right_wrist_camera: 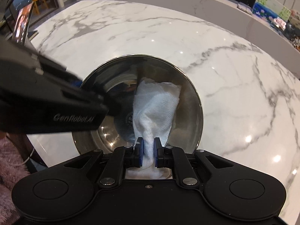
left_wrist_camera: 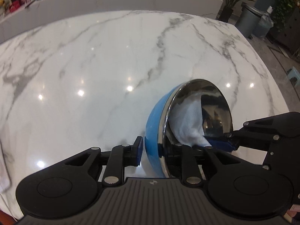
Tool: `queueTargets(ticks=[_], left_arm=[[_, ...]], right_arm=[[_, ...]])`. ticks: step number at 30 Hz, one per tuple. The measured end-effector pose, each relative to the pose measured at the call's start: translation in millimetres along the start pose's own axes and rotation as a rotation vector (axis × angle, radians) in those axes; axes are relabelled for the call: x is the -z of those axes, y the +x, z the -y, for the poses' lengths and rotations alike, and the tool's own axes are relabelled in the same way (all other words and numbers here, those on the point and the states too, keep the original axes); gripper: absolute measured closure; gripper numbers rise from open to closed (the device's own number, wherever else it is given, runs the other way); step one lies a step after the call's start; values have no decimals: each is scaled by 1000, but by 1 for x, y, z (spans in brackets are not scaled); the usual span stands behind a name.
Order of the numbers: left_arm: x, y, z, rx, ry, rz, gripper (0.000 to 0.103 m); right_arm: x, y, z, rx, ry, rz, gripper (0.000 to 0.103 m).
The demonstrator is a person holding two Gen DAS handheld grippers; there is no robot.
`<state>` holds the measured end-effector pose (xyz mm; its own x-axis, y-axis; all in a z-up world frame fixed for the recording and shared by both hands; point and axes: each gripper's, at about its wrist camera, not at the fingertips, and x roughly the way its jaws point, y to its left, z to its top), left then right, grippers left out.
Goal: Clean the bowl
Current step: 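Wipe the bowl interior with the cloth in the right tool, then tilt the bowl up by its rim with the left tool while the right tool wipes inside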
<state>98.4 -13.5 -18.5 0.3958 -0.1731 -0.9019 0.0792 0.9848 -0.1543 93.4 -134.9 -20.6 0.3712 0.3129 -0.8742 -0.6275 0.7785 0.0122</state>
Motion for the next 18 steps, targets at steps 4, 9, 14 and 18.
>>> queueTargets(ticks=[4, 9, 14, 18], left_arm=[[7, 0, -5, 49, -47, -35, 73], [10, -1, -3, 41, -16, -38, 84], [9, -1, -2, 32, -2, -38, 85], [5, -4, -4, 26, -4, -28, 86]], right_arm=[[0, 3, 3, -12, 13, 0, 94], [1, 5, 4, -35, 23, -10, 94], [0, 5, 2, -30, 22, -7, 94], [-1, 6, 1, -104, 55, -8, 94]])
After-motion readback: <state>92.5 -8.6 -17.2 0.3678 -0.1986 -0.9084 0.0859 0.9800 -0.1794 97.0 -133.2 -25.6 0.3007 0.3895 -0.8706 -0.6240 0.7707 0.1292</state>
